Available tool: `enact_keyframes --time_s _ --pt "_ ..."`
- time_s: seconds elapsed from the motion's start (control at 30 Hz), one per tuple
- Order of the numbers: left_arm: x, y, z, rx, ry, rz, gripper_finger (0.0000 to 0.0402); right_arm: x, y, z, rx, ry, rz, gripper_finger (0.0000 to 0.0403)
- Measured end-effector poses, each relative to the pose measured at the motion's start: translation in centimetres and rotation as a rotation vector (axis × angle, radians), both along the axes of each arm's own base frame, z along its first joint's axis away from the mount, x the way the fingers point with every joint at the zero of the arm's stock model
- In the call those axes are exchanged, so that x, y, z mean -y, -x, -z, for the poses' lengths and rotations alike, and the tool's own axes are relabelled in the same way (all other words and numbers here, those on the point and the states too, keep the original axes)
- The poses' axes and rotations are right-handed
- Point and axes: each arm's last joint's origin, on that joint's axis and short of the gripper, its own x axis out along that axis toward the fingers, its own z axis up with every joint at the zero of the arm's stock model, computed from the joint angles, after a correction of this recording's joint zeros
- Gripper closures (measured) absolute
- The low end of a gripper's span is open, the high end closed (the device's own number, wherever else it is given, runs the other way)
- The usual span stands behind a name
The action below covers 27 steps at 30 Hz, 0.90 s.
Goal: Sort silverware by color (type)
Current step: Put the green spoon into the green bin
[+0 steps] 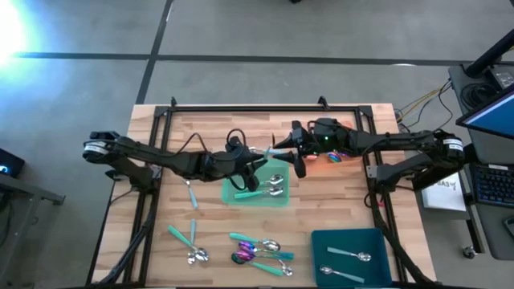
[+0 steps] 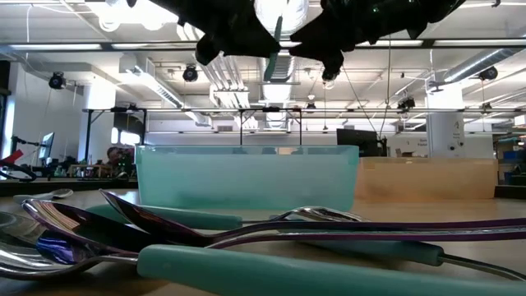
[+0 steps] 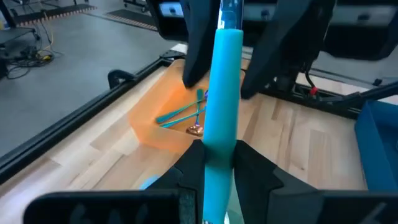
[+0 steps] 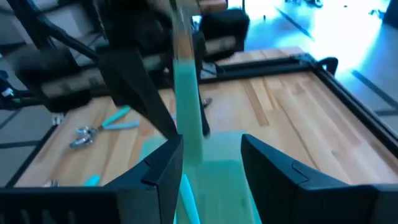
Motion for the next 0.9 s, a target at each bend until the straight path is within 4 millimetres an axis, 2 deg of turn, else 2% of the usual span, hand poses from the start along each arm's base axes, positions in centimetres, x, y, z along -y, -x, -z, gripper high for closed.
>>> enact_keyframes --time_s 0.77,0.9 --pt "-0.4 -1.7 0.3 0.117 -0.050 -0.014 0.0359 -0.5 -0.5 -1.2 0.134 0.008 -0.016 0.0288" --pt "-0.4 -1.7 0.3 0.117 -0.054 -0.015 0.0359 -0.5 -0.5 -1.2 0.136 0.010 -0.015 0.0307"
